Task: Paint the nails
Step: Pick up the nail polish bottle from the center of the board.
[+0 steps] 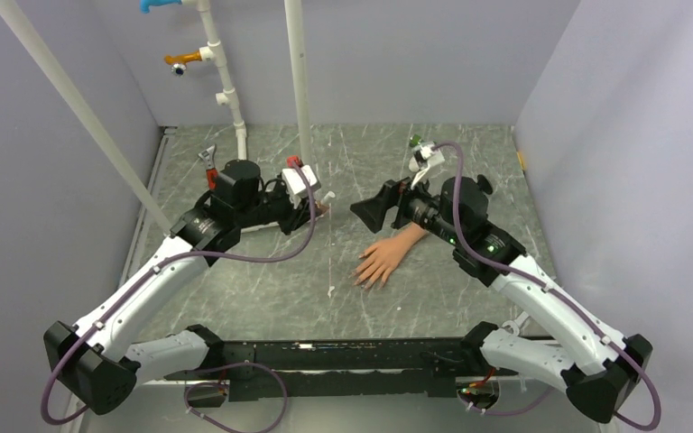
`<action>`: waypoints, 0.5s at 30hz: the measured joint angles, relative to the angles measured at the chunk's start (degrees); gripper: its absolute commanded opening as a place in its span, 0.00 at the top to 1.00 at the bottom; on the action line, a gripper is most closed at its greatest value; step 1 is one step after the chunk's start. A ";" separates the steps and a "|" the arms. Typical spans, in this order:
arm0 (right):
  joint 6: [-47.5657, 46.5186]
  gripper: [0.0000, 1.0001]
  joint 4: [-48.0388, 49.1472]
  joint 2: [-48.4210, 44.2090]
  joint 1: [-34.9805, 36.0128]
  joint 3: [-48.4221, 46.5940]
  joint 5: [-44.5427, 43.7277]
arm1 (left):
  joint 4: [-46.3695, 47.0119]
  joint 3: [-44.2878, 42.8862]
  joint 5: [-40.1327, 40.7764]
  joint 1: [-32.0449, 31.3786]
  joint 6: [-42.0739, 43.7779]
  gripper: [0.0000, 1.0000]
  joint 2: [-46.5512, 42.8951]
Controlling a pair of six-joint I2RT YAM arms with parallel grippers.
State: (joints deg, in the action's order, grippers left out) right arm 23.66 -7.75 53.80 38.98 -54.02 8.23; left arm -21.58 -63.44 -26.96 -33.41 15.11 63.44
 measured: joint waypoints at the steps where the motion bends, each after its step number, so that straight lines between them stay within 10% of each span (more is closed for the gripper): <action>1: 0.81 0.06 -0.72 1.18 0.00 -1.31 0.33 | 0.90 1.09 0.79 -0.07 -0.02 1.00 -0.28; 15: 16.48 0.18 -10.62 14.08 0.02 -15.26 -2.93 | 5.90 10.73 8.46 -2.36 1.77 1.00 -4.31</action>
State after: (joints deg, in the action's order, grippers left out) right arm 40.14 -18.37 67.88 39.00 -69.28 5.30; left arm -15.68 -52.71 -18.50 -35.77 16.88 59.13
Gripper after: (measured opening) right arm 0.838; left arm 0.283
